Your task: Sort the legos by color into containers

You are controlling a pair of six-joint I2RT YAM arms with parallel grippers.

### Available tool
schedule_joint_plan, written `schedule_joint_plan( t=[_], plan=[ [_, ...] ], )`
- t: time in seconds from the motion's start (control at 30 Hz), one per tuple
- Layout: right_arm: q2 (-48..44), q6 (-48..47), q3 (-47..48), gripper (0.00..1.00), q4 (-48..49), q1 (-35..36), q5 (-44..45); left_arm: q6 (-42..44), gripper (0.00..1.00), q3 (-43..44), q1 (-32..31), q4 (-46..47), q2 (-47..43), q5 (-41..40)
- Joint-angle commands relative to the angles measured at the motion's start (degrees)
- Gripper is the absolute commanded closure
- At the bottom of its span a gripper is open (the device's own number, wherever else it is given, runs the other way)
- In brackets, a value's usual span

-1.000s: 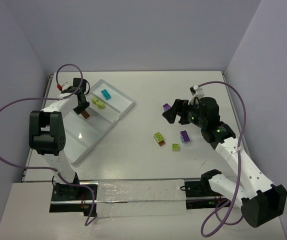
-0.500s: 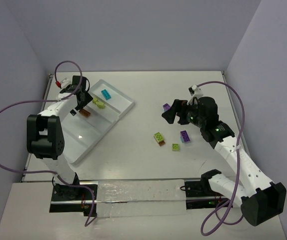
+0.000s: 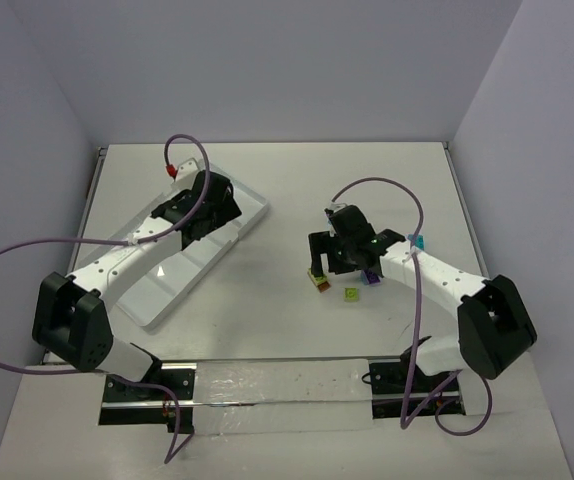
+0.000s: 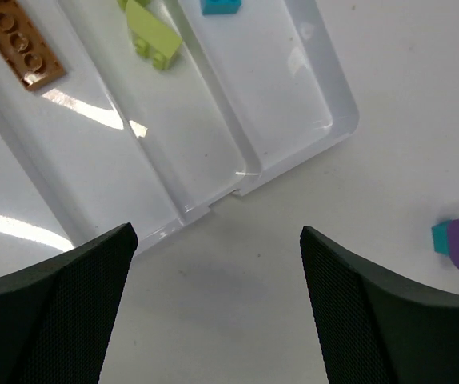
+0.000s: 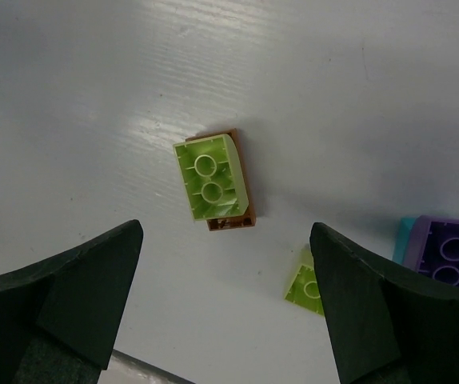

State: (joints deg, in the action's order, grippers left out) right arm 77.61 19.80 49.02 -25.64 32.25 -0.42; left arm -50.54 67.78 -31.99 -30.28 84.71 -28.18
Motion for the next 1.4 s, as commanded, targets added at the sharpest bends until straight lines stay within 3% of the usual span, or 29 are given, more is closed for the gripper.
schedule_joint_plan(
  t=[0.0,0.03,0.43,0.63,0.8,0.93,1.17,1.23,1.37],
  plan=[
    [2.46,-1.25,3.21,0.18,1.64,1.33,1.47,-1.92,0.09,-2.85,-0.27,1.84,-3.6,0.01],
    [3.24,-1.16,3.4,0.23,2.2,1.43,1.37,-1.84,0.09,-2.99,-0.27,1.5,-3.75,0.22],
    [12.12,-0.99,7.93,0.39,2.17,4.75,1.65,-1.57,0.09,-3.09,-0.36,-0.13,-5.08,-1.61],
    [13.73,-0.53,9.05,0.4,2.03,6.36,0.7,-0.82,0.09,-1.49,-0.27,-0.92,-4.37,-2.36],
    [13.63,0.43,9.47,0.4,3.32,8.03,-5.81,-0.13,0.09,0.04,-0.27,-1.81,-4.12,-2.65],
    [12.34,1.13,9.66,0.36,3.88,8.62,-7.59,0.42,0.09,0.61,-0.32,-2.02,-4.47,-2.05],
    [5.92,0.89,11.67,0.13,0.03,7.28,2.56,-1.34,0.09,1.64,-1.76,-3.96,-2.95,0.97],
    [2.58,1.71,11.08,0.1,-0.11,5.64,4.43,-6.53,0.1,3.11,-4.4,-7.66,-0.86,-0.53],
    [-4.18,5.03,7.45,0.07,1.44,-1.01,6.84,-16.69,0.1,14.1,-14.07,-19.35,10.63,-4.45]
  ],
)
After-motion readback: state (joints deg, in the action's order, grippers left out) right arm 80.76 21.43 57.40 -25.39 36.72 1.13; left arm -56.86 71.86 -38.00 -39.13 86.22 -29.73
